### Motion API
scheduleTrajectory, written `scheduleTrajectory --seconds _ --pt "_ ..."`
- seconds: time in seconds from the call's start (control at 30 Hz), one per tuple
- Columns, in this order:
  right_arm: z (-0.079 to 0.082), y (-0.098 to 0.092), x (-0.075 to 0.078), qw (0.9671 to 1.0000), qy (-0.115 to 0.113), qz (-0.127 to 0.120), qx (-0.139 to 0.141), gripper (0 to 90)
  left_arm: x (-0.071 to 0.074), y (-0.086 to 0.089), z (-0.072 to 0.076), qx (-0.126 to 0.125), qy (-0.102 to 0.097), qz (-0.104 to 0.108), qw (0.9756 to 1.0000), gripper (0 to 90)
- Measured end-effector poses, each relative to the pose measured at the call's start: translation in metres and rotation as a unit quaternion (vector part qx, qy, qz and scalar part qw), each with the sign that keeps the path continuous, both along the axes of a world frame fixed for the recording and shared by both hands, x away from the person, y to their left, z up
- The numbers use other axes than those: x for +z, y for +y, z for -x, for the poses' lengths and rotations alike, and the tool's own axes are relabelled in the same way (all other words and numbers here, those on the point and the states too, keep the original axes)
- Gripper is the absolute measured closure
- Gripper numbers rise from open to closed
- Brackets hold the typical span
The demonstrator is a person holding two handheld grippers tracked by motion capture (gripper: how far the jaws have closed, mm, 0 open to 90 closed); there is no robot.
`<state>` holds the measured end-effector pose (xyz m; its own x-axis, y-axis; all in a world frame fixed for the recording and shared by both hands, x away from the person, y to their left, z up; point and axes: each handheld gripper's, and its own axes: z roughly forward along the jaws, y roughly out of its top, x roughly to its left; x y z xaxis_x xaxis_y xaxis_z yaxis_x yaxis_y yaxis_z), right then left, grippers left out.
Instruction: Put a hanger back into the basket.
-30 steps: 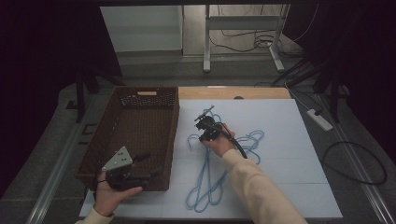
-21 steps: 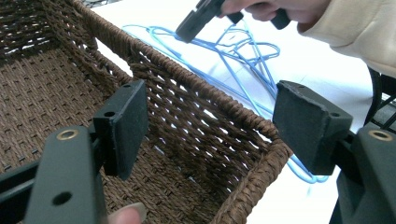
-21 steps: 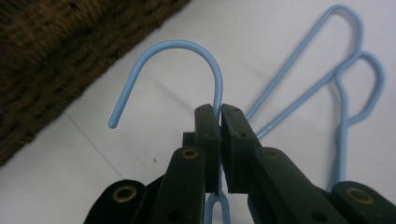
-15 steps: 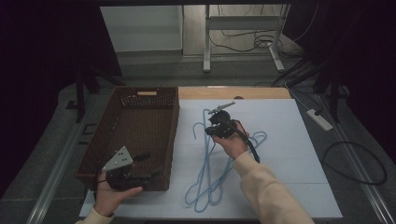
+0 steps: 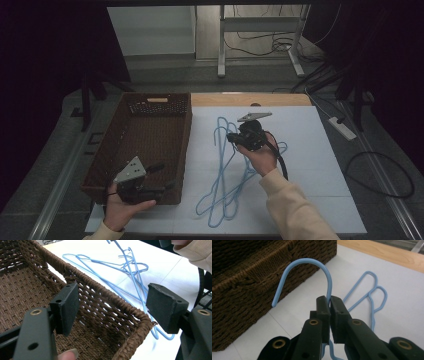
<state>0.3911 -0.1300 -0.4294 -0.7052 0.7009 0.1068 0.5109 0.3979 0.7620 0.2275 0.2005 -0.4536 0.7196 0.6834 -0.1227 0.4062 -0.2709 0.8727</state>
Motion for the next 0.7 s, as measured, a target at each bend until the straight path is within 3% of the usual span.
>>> scheduleTrajectory --seconds 0.7 --pt "0.023 -0.017 0.021 0.9976 -0.047 -0.050 0.011 86.6 0.013 -0.023 -0.010 -0.019 0.019 -0.007 0.9996 28.0"
